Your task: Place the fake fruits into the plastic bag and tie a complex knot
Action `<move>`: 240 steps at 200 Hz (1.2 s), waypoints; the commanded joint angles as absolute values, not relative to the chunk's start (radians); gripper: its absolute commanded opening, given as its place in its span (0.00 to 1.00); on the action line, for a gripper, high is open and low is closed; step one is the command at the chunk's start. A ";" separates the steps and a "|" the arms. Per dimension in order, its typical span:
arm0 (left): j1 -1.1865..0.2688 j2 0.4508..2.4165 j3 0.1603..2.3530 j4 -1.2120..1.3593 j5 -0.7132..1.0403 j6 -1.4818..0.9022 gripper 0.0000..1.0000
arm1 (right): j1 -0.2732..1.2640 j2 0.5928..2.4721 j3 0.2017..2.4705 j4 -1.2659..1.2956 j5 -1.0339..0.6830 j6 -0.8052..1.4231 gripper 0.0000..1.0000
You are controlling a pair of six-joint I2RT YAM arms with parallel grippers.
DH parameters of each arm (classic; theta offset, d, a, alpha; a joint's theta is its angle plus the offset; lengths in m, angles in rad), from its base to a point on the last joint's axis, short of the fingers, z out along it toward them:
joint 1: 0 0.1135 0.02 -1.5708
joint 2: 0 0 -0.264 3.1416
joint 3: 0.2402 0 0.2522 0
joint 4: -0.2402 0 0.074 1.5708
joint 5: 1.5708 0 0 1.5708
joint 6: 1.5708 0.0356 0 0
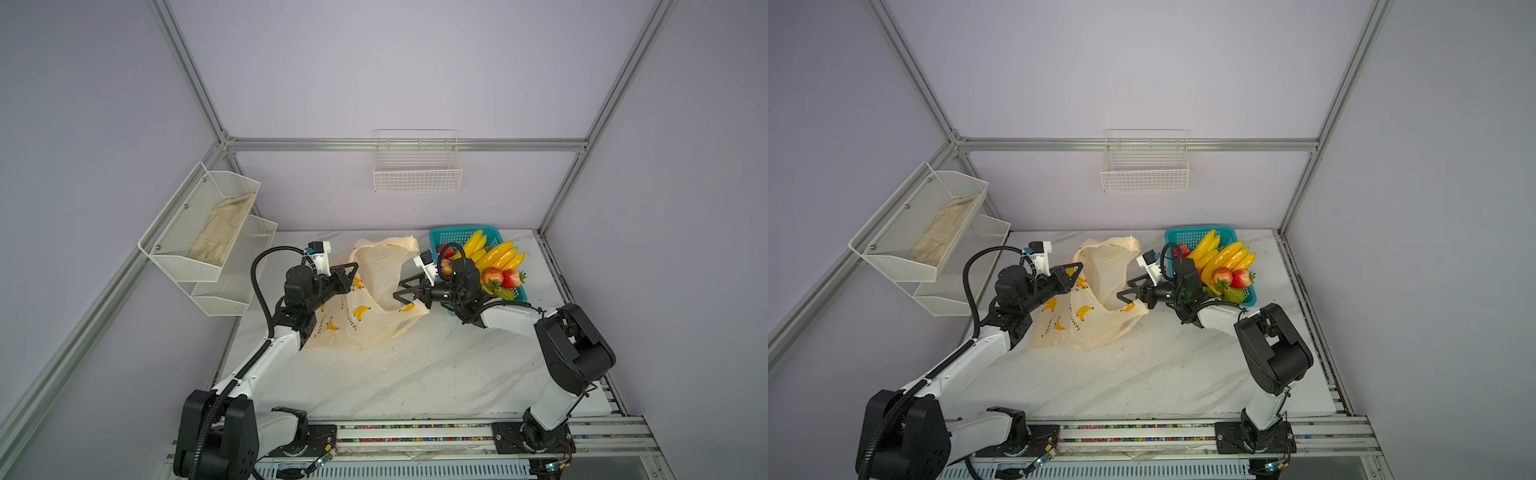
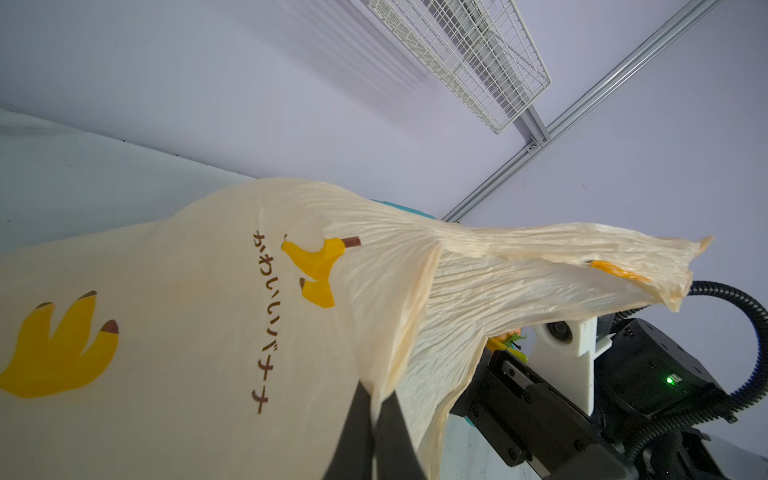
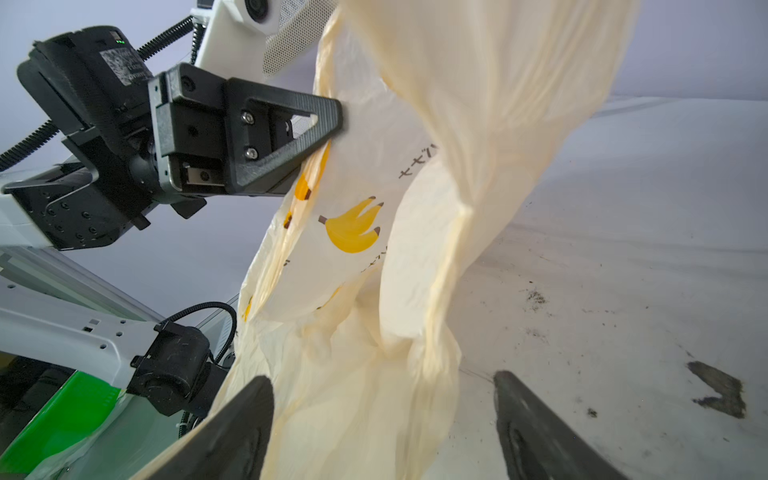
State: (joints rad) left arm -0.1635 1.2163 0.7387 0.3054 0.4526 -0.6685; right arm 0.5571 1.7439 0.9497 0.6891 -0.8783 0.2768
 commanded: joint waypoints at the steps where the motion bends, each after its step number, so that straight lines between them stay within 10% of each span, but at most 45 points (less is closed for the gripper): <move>1: -0.155 1.218 0.703 0.393 0.519 -0.695 0.00 | 0.591 1.815 1.003 0.798 -0.722 0.359 0.73; 54: -0.155 1.183 0.697 0.357 0.473 -0.707 0.00 | 0.592 1.877 0.983 0.805 -0.311 0.485 0.02; 129: -0.143 1.220 0.913 -0.066 0.427 -0.692 0.00 | 0.587 1.774 0.933 0.565 0.038 0.336 0.01; 206: -0.145 1.325 1.111 -0.286 0.548 -0.732 0.00 | 0.587 1.787 0.986 0.624 -0.322 0.104 0.28; 240: -0.144 1.376 1.256 -0.456 0.608 -0.647 0.00 | 0.552 1.816 1.045 0.496 -0.149 0.243 0.04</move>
